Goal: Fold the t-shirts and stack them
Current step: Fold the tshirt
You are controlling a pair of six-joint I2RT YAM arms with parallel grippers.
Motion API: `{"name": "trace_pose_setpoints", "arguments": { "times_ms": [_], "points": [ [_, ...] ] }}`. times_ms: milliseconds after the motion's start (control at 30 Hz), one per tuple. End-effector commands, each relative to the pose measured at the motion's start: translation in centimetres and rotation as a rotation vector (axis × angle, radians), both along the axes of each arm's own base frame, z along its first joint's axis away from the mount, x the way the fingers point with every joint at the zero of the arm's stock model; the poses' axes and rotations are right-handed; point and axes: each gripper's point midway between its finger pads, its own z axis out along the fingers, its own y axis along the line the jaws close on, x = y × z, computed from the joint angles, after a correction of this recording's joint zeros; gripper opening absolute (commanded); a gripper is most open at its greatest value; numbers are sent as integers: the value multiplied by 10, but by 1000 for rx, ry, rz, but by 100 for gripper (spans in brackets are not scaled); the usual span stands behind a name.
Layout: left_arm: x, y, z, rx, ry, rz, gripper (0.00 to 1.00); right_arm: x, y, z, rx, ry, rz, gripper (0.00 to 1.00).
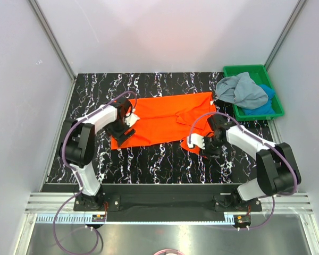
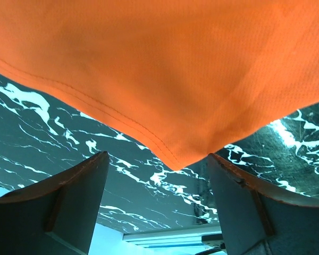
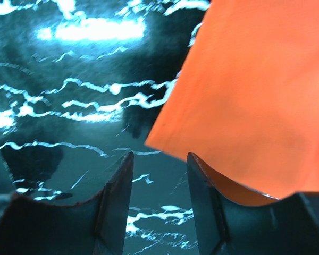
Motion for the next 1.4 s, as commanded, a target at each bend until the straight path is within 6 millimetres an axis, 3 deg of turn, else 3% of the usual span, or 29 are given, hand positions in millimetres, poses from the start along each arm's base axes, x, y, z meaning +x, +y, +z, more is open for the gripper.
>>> {"name": "trace_pose_setpoints", "arguments": {
  "times_ms": [0, 300, 533, 800, 1067, 1267, 1367],
  "points": [
    [11, -6, 7, -15, -13, -28, 79, 21, 18, 10, 51, -48, 0, 51],
    [-3, -6, 4, -27, 43, -26, 77, 8, 19, 12, 39, -11, 37, 50],
    [-7, -7, -5, -26, 93, -19, 72, -3, 17, 1, 16, 27, 40, 49],
    [-29, -5, 2, -45, 114, -11, 72, -3, 22, 3, 31, 33, 19, 49],
    [-30, -10, -9, -48, 179, 9, 63, 3, 19, -12, -9, 50, 11, 48],
    [-32, -11, -11, -46, 199, 14, 54, 5, 18, -21, -34, 68, 5, 42],
    [-33, -10, -12, -43, 206, 16, 49, 6, 18, -22, -37, 75, 2, 27]
  ]
}}
